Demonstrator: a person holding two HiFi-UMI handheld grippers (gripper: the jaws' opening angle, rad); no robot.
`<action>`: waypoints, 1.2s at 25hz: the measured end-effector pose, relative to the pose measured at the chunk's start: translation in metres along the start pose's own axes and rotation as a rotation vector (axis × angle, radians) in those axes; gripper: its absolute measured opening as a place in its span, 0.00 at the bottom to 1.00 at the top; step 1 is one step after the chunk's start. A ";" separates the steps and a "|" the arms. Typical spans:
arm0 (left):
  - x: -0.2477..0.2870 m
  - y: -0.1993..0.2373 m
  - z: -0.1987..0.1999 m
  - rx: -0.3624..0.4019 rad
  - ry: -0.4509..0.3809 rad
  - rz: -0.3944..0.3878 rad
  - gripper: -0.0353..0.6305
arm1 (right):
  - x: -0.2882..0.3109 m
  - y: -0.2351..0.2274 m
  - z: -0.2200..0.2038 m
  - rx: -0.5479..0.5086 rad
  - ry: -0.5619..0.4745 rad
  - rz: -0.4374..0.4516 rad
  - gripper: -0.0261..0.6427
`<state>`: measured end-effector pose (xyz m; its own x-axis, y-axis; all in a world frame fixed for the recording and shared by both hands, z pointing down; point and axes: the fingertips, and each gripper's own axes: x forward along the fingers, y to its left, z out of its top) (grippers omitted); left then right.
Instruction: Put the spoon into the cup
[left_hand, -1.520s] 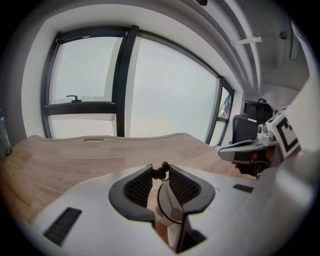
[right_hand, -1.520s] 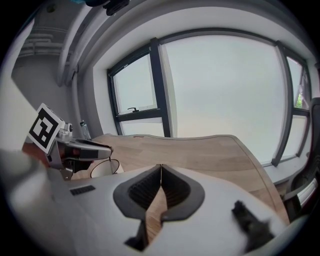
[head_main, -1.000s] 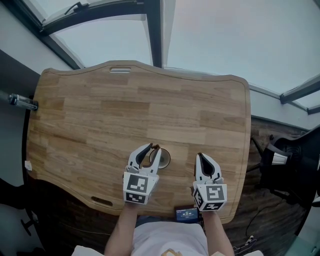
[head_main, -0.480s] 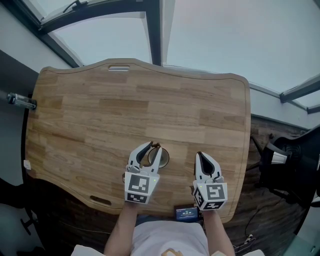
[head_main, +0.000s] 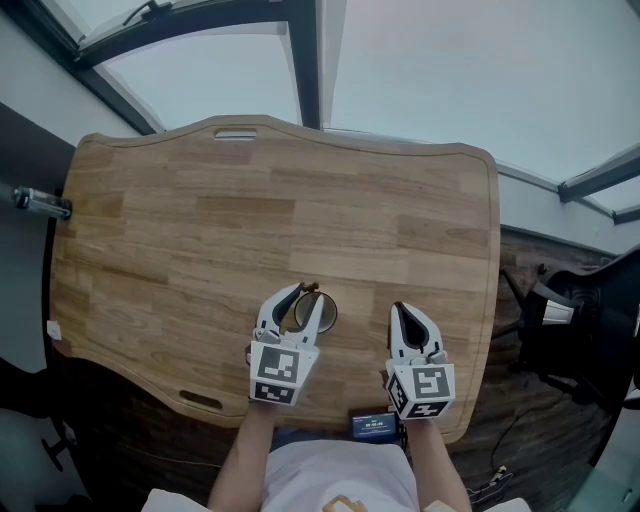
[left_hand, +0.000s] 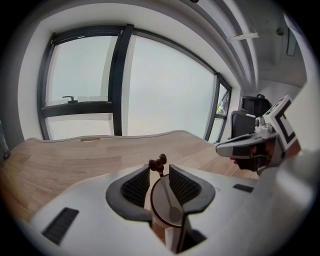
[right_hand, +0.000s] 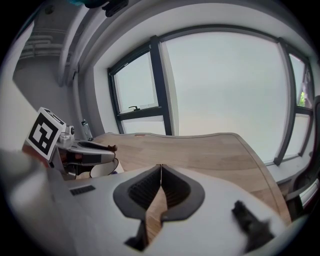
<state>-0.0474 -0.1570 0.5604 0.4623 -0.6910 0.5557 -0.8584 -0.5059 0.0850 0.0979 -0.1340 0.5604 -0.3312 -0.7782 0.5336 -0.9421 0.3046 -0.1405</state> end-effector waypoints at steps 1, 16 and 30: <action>0.000 0.000 0.000 -0.001 0.000 -0.001 0.22 | 0.000 0.000 0.000 0.000 0.000 -0.001 0.09; 0.001 -0.003 0.000 -0.017 0.002 -0.040 0.30 | -0.001 0.001 0.006 -0.013 -0.006 -0.004 0.08; -0.019 -0.007 0.010 -0.020 -0.034 -0.043 0.33 | -0.023 0.009 0.023 -0.030 -0.051 -0.029 0.09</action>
<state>-0.0475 -0.1459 0.5408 0.5059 -0.6858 0.5231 -0.8416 -0.5253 0.1252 0.0957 -0.1255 0.5277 -0.3070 -0.8134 0.4941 -0.9495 0.2974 -0.1004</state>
